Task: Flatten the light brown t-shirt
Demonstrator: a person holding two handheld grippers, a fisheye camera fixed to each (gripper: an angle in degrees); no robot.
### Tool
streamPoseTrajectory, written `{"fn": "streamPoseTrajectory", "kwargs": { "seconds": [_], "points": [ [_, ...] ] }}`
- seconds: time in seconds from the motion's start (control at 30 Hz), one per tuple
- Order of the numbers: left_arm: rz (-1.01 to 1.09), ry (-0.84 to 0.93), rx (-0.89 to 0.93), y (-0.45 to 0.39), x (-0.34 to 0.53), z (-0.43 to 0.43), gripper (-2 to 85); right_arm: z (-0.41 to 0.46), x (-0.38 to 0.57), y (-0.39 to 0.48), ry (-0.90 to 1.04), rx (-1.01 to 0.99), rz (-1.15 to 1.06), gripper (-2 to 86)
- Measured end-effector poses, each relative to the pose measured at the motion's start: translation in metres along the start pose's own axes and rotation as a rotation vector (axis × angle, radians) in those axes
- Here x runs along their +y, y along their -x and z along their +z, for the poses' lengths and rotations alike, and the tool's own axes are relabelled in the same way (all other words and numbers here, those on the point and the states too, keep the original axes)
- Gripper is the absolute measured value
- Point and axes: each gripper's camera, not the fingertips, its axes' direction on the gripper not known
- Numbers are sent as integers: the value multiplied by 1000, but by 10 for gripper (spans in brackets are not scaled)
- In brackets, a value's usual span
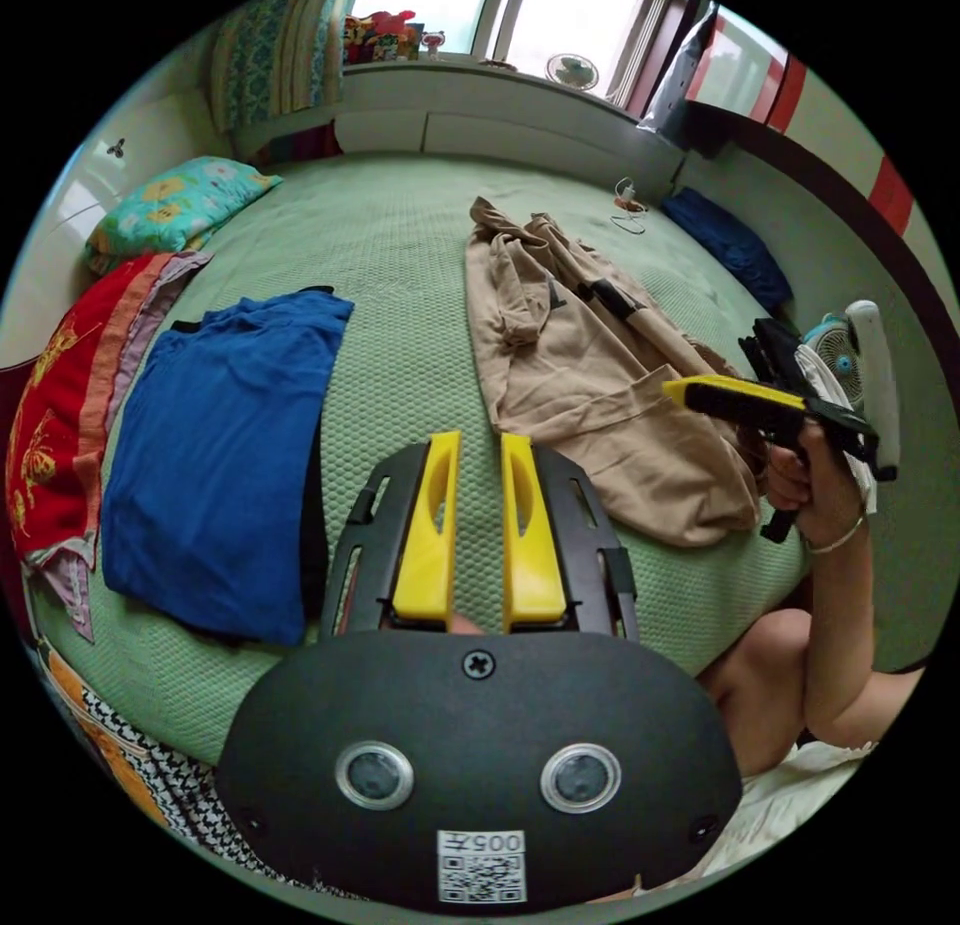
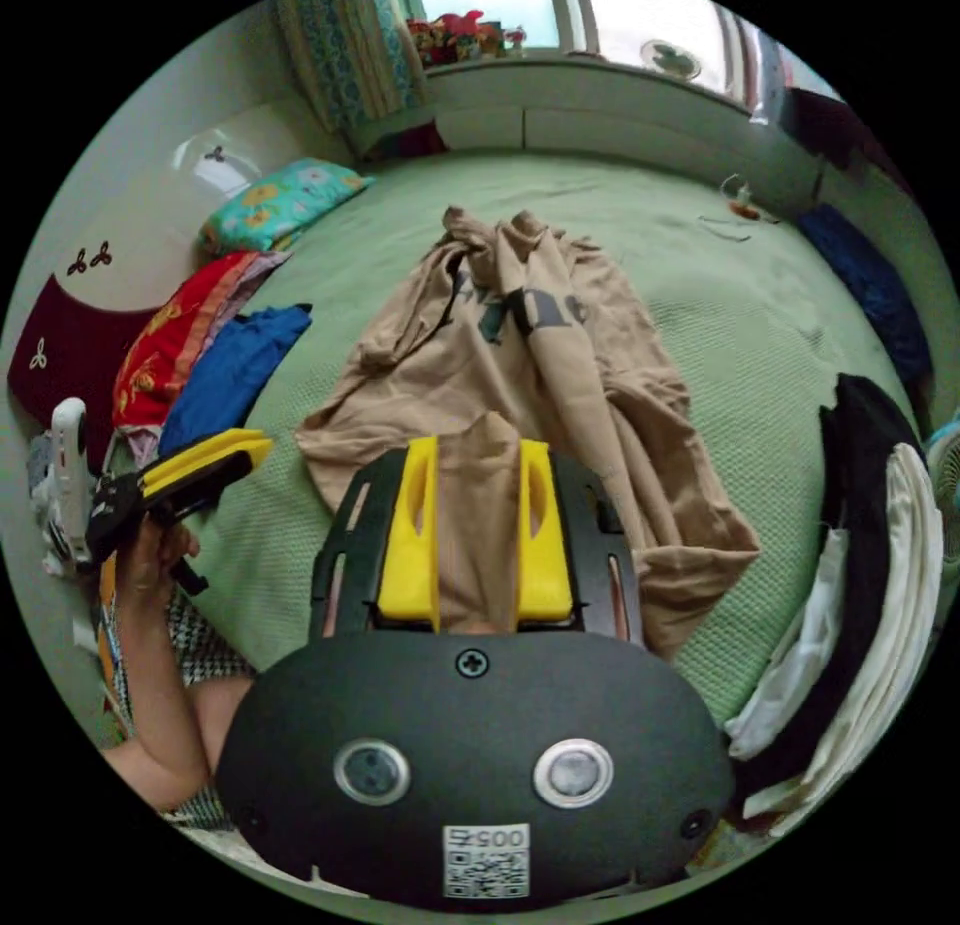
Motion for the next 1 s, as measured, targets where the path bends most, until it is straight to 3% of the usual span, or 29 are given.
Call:
{"fn": "streamPoseTrajectory", "kwargs": {
  "seconds": [0.13, 0.23, 0.37, 0.47, 0.6, 0.73, 0.83, 0.9, 1.0],
  "points": [
    [-9, 2, -5, 1, 4, -3, 77, 5, -2, 12, 51, 55, -34, 1],
    [-21, -2, -26, 4, 7, -10, 76, -28, 8, 34, -33, -161, -141, -11],
    [-87, -14, -85, 20, 18, -23, 73, -66, 35, 91, -27, -477, -506, -13],
    [-153, -32, -86, 35, 29, -32, 70, -67, 62, 135, 93, -596, -745, -9],
    [-198, -63, -81, 43, 40, -44, 67, -36, 95, 183, 309, -485, -902, 33],
    [-167, -48, -57, 33, 50, -45, 72, -33, 107, 189, 318, -429, -919, 60],
    [-107, -8, 13, 12, 57, -41, 84, -84, 98, 157, 62, -371, -861, 80],
    [-43, 47, 24, -7, 63, -34, 95, -123, 85, 106, -92, -270, -706, 116],
    [63, 103, -4, -36, 71, -27, 112, -149, 80, 36, -164, -165, -471, 132]
  ]
}}
